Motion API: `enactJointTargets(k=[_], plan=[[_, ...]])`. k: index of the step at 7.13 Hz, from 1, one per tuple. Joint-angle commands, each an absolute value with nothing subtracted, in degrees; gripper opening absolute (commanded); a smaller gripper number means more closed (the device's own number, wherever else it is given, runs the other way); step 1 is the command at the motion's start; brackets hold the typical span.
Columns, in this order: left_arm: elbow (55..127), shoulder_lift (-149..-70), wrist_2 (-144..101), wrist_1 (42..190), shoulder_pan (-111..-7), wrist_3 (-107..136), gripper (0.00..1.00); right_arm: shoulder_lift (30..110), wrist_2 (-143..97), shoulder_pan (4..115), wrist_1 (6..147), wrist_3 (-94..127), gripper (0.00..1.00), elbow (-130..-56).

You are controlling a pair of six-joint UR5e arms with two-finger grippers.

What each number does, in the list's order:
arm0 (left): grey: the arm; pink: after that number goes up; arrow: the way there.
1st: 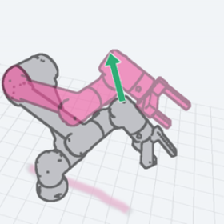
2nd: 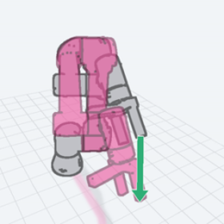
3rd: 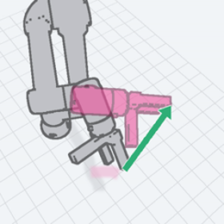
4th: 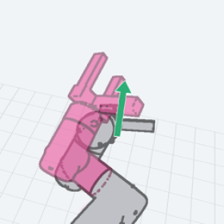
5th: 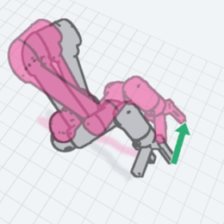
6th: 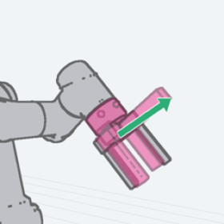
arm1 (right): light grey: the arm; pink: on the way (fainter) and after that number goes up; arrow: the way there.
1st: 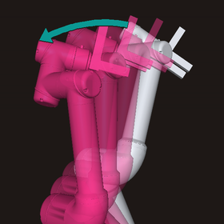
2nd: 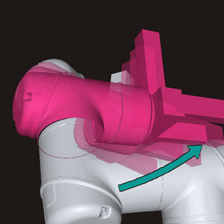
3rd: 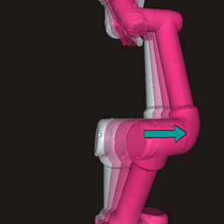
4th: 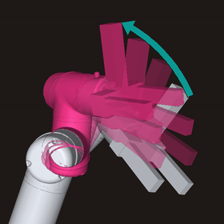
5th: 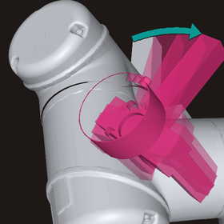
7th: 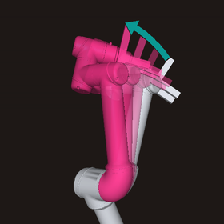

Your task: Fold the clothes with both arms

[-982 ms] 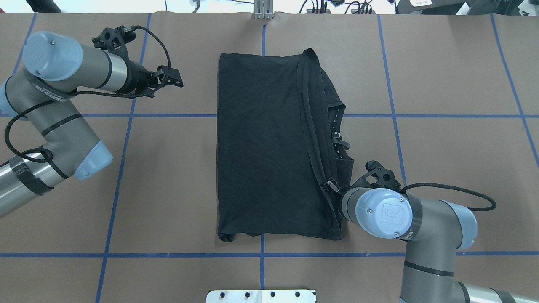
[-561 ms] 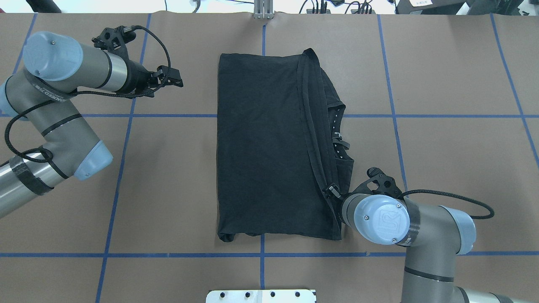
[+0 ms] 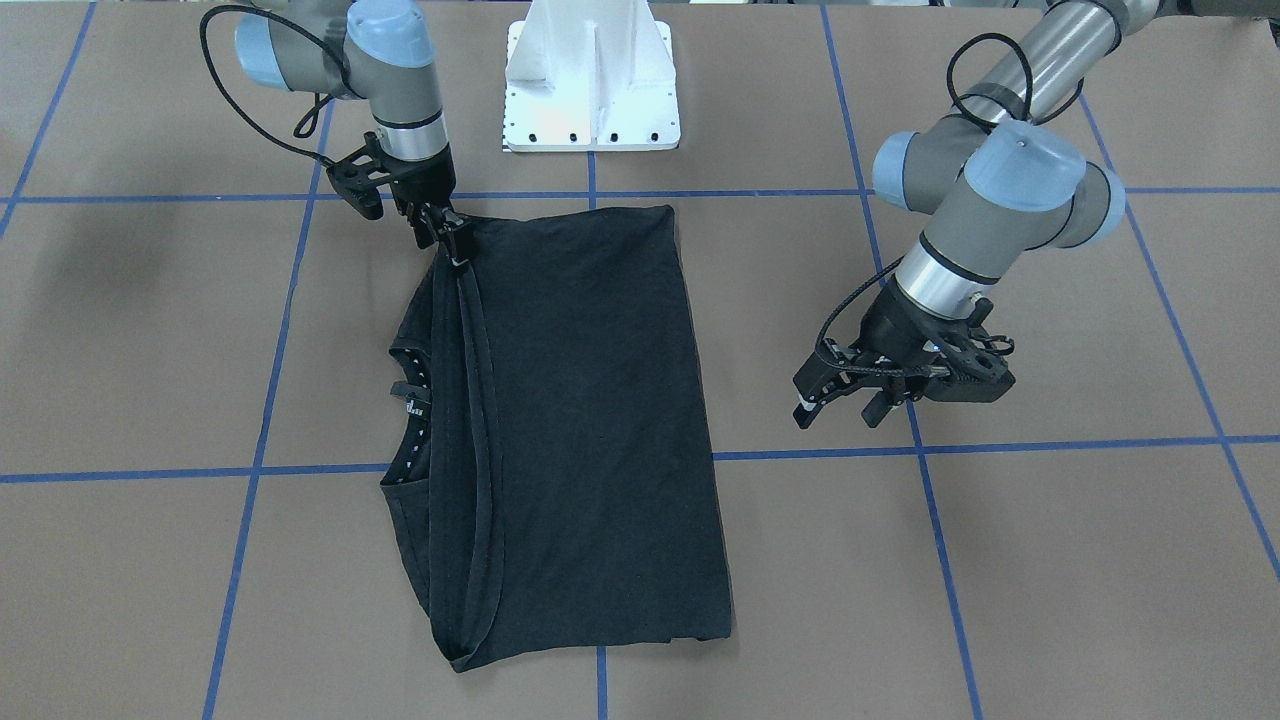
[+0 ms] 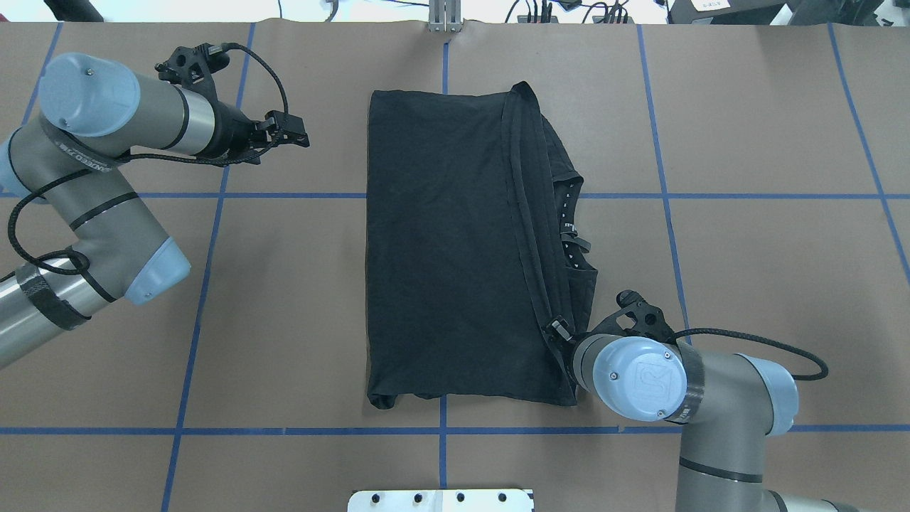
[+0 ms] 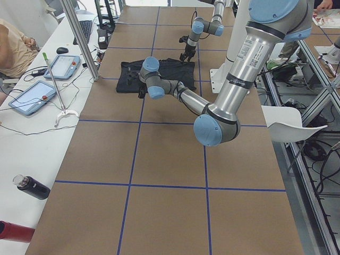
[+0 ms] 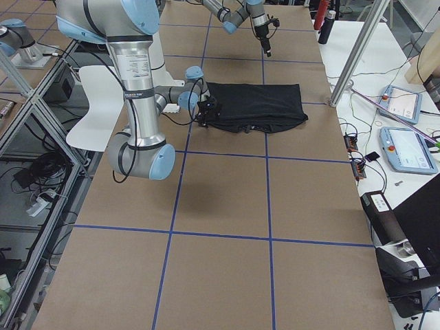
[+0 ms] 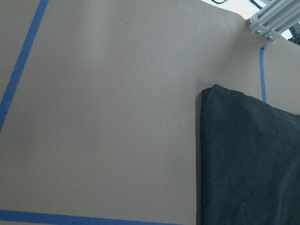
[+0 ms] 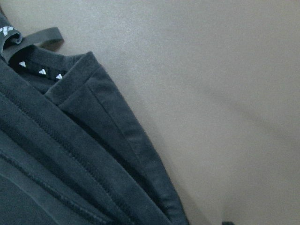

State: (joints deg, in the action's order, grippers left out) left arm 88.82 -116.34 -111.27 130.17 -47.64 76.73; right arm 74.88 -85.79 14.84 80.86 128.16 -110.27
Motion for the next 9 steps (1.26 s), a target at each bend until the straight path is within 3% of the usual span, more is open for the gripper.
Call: enactJointTargets(k=[1, 2, 9], plan=[[88.9, -116.5, -111.3, 130.2, -47.6, 76.7, 1.0, 74.7, -85.8, 14.9, 80.9, 128.1, 0.38, -110.3], [88.9, -116.5, -111.3, 130.2, -47.6, 76.7, 1.0, 74.8, -85.8, 15.0, 80.9, 127.5, 0.0, -110.3], [89.3, -116.5, -111.3, 130.3, -47.5, 80.3, 1.0, 75.4, -87.9, 16.4, 81.6, 126.7, 0.0, -114.4]])
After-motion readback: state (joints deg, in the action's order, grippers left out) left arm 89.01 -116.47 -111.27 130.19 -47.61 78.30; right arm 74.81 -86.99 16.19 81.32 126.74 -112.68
